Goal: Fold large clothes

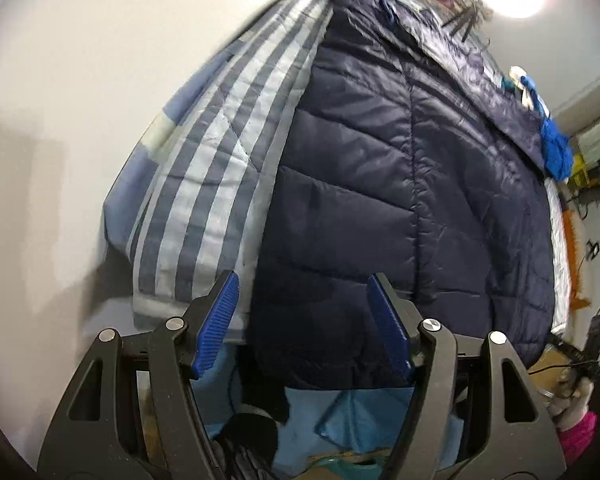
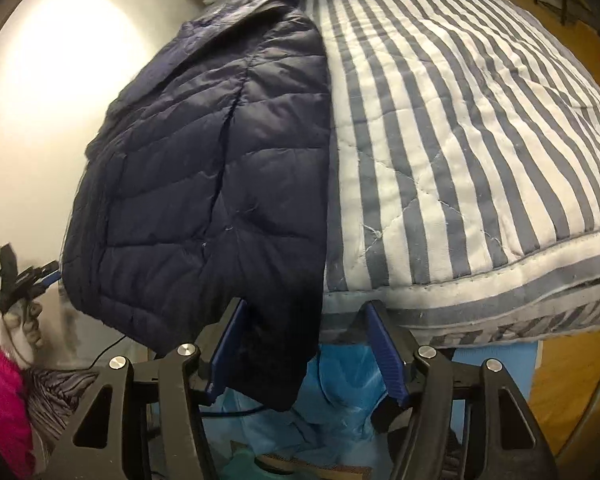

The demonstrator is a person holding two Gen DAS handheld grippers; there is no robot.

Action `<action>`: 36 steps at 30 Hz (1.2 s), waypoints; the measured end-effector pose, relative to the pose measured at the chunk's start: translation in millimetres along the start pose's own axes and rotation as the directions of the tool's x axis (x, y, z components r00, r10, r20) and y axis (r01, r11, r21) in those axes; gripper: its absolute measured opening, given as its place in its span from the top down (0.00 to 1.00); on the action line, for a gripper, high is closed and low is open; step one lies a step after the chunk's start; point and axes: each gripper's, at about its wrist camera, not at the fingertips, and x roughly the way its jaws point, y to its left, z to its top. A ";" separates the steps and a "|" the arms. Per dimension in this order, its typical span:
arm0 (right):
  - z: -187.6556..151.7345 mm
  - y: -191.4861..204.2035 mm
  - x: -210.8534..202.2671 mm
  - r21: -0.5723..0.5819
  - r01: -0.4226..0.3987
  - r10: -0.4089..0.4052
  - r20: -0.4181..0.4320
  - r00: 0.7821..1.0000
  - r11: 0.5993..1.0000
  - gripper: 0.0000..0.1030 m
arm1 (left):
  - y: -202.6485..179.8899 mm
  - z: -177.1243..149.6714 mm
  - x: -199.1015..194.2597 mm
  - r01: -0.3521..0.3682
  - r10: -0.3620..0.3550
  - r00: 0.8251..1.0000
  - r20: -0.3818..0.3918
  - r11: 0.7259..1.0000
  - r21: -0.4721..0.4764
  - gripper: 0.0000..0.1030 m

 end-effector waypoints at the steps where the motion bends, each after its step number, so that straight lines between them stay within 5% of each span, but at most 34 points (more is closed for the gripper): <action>1: -1.1 -1.0 -0.1 0.002 -0.011 0.011 0.000 1.000 1.000 0.37 | 0.7 -0.7 3.9 -0.002 0.002 1.000 -0.007 1.000 0.006 0.34; 4: -2.2 2.4 4.3 0.021 -0.080 0.081 -0.031 0.996 0.997 0.45 | 4.3 -6.2 10.1 0.018 -0.018 1.000 -0.010 1.000 -0.009 0.41; 6: -3.5 7.9 10.7 0.009 -0.108 0.108 -0.070 0.992 0.994 0.58 | 0.0 -6.5 10.0 0.064 -0.064 0.997 -0.032 0.998 -0.003 0.78; 8: -2.2 15.6 15.1 -0.020 -0.096 0.094 -0.087 0.992 0.995 0.68 | -8.5 -5.6 9.8 0.079 -0.078 0.996 -0.031 0.997 0.019 0.91; 9: -0.5 17.1 15.0 -0.026 -0.099 0.096 -0.087 0.992 0.995 0.85 | -15.3 -5.2 8.6 0.074 -0.073 0.997 -0.025 0.996 0.043 0.93; 12: 4.9 18.0 5.8 0.007 -0.200 0.200 -0.070 0.977 0.980 0.94 | -32.5 -2.1 -1.9 0.091 -0.092 0.996 0.009 0.992 0.083 0.96; 21: 37.7 40.1 -53.7 -0.053 -0.293 0.296 0.073 0.952 0.955 0.96 | -53.5 33.2 -53.2 0.195 -0.205 0.968 0.143 0.978 0.076 0.96; 27: 93.9 51.7 -68.8 -0.072 -0.271 0.279 0.152 0.948 0.960 0.97 | -72.4 76.4 -63.2 0.193 -0.210 0.960 0.183 0.976 0.105 0.97; 36: 182.0 58.9 -33.0 -0.036 -0.192 0.195 0.162 0.967 0.981 0.97 | -99.0 147.7 -20.5 0.104 -0.119 0.978 0.170 0.990 0.094 0.97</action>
